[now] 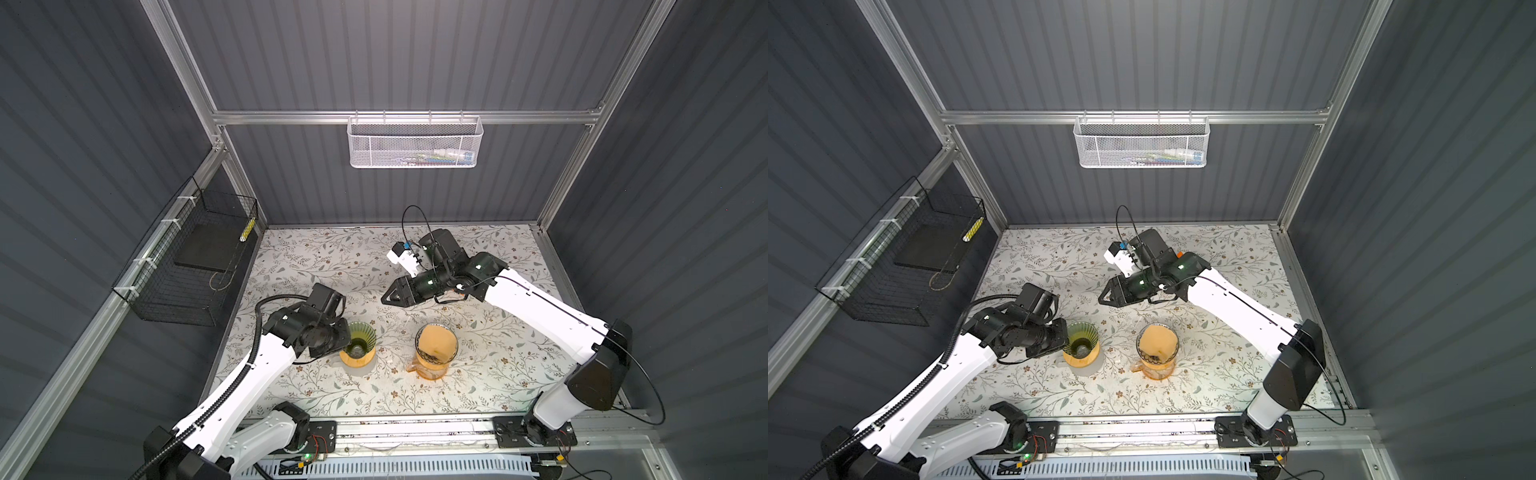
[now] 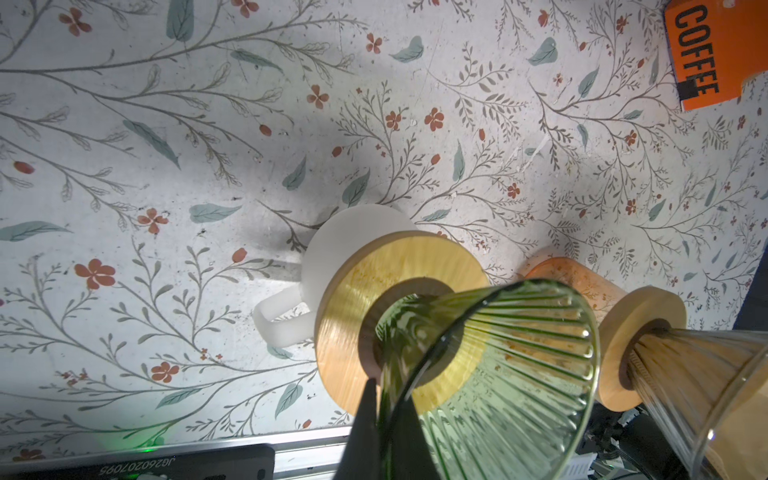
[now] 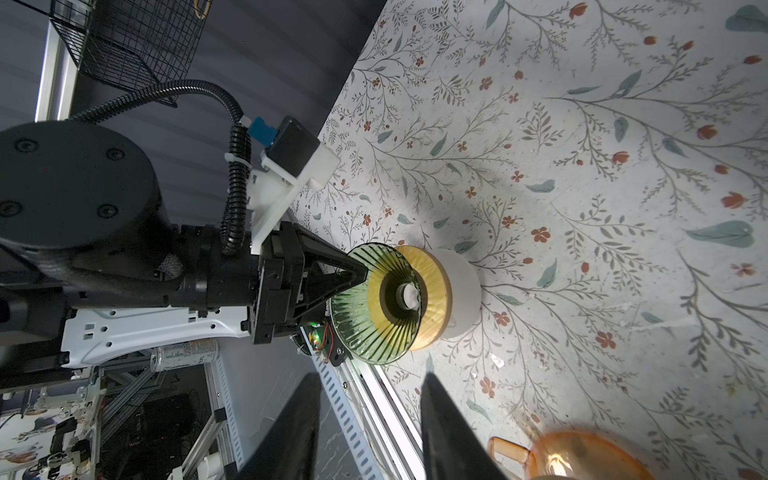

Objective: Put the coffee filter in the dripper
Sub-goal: 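Lower the green dripper onto the wooden ring while the right gripper moves above it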

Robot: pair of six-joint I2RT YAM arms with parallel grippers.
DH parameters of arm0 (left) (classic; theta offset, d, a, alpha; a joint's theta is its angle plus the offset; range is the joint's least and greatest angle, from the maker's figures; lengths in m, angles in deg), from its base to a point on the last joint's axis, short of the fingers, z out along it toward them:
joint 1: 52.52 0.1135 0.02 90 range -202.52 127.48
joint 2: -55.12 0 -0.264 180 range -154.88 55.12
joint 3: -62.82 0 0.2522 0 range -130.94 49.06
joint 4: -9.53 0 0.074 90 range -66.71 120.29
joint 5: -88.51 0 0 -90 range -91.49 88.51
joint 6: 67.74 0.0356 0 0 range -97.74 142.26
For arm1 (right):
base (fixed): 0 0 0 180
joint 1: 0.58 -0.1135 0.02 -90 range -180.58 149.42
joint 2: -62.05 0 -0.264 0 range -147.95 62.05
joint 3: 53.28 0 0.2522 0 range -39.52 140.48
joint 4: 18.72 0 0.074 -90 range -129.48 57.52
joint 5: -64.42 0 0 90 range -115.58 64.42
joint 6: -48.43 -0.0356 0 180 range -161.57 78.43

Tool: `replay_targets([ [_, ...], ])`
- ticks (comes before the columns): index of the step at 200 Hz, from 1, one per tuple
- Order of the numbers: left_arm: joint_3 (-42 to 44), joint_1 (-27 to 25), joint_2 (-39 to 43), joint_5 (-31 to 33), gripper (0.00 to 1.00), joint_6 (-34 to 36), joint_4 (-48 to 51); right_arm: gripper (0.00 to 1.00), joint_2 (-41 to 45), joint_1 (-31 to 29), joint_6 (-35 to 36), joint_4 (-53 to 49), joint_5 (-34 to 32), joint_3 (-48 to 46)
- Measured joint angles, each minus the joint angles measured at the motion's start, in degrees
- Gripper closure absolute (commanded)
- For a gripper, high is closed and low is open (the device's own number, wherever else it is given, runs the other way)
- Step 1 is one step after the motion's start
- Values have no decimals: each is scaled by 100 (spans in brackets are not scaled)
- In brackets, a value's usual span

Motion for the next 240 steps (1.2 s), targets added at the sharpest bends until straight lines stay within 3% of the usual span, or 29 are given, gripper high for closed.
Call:
replay_targets([
  [108,105,0,109,44,100,2,-81,59,-599,-726,188,-468,-184,83],
  [240,210,0,111,0,100,2,-350,68,-1252,-793,166,-496,-417,83],
])
